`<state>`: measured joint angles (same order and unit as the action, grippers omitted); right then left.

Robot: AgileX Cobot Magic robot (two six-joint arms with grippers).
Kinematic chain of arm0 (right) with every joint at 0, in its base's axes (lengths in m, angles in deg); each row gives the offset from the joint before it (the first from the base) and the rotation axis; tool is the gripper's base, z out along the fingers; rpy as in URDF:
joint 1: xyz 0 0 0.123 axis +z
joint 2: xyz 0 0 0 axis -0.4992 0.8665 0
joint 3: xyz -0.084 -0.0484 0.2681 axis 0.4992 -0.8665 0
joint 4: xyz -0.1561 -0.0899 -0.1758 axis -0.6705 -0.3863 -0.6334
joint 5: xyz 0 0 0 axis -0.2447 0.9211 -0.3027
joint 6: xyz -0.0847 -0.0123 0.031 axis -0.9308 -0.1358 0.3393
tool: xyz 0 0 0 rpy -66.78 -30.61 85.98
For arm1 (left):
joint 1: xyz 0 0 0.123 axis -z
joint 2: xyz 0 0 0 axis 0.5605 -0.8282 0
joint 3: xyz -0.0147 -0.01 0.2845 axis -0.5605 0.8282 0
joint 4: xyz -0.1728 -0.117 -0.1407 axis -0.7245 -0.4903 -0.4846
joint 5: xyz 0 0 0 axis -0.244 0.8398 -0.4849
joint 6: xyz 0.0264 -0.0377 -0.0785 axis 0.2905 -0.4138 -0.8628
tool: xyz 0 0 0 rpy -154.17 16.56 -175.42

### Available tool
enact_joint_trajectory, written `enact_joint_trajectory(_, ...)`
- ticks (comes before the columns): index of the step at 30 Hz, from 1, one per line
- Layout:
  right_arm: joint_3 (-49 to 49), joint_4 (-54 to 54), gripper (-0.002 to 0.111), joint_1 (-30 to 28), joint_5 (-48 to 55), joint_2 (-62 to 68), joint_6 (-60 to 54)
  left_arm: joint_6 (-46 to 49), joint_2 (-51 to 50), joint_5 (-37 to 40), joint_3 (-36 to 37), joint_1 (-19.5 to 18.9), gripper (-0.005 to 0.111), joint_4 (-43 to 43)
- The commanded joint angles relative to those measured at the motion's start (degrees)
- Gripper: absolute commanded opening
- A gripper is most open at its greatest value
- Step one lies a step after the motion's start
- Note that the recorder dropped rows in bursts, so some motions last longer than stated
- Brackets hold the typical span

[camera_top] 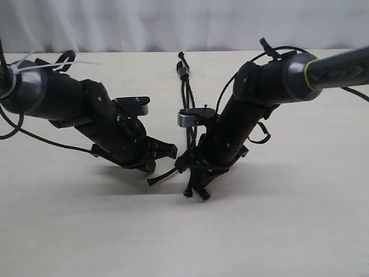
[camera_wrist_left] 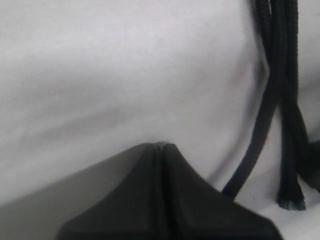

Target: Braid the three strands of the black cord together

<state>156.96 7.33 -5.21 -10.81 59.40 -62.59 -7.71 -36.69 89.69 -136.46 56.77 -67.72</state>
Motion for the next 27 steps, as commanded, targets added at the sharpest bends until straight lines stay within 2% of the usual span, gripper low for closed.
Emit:
enact_joint_trajectory(1,-1.03,-0.85,0.007,0.11,0.08,1.40,0.87,3.56,-1.92,4.64,0.69,1.94,0.000,-0.21)
enact_joint_trajectory(6,-1.03,-0.85,0.031,0.00,0.08,1.17,2.44,3.56,-1.63,5.29,0.69,1.70,0.000,0.45)
enact_joint_trajectory(11,-1.03,-0.85,0.045,-0.64,-1.66,-1.60,6.85,3.56,0.96,6.63,0.69,1.02,0.000,1.74)
enact_joint_trajectory(15,-1.03,-0.85,0.046,-2.64,-1.96,-5.43,8.66,3.56,5.36,7.48,0.69,-0.21,0.000,5.44)
enact_joint_trajectory(19,-1.03,-1.23,0.046,-5.72,0.14,-9.51,9.88,3.56,9.56,11.29,0.69,-3.67,0.000,10.14)
enact_joint_trajectory(25,-1.47,-1.42,0.046,-11.45,5.14,-15.84,9.88,3.31,16.44,24.63,0.69,-13.19,0.000,14.38)
enact_joint_trajectory(27,-2.49,-2.70,0.046,-13.68,5.81,-18.55,9.88,3.31,20.36,26.92,0.69,-15.89,0.000,16.12)
